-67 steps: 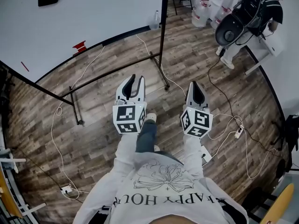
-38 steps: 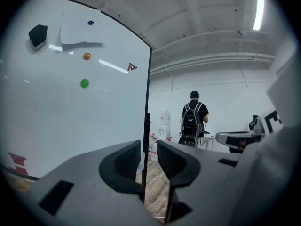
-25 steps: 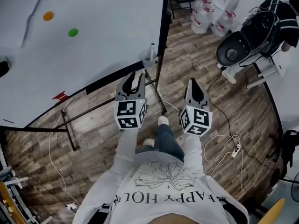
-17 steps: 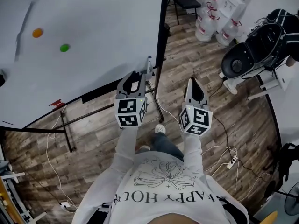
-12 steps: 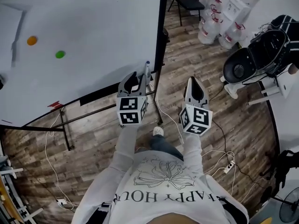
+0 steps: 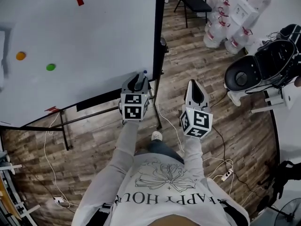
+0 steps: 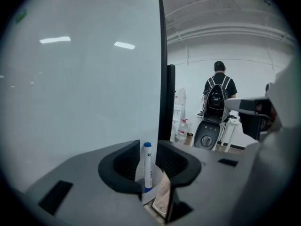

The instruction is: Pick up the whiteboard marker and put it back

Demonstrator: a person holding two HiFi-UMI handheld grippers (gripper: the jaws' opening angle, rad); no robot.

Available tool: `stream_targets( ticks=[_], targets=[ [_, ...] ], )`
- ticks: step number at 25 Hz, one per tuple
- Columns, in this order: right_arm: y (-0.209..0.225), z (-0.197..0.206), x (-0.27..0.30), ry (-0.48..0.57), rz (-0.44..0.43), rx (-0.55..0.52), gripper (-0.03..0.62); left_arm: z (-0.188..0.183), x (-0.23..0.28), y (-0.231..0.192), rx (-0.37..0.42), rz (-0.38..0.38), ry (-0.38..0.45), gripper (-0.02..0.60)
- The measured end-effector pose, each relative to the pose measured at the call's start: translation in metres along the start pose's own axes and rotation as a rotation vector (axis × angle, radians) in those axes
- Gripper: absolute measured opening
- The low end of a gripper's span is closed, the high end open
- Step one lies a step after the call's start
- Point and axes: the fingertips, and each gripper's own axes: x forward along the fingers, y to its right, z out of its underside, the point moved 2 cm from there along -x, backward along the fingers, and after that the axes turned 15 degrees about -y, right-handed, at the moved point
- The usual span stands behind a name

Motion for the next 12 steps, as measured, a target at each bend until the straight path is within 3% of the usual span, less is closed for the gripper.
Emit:
stream_targets(
  ticks=[6,12],
  targets=[
    [0.015,0.000,0.018,-0.016,-0.003,0.007,0.008,0.001,0.029,0.004,-0.014,0.013,-0.054,0.097],
    [0.025,0.002,0.029,-0.027,-0.004,0.013,0.008,0.006,0.045,0.001,-0.015,-0.021,-0.120,0.097]
  ],
)
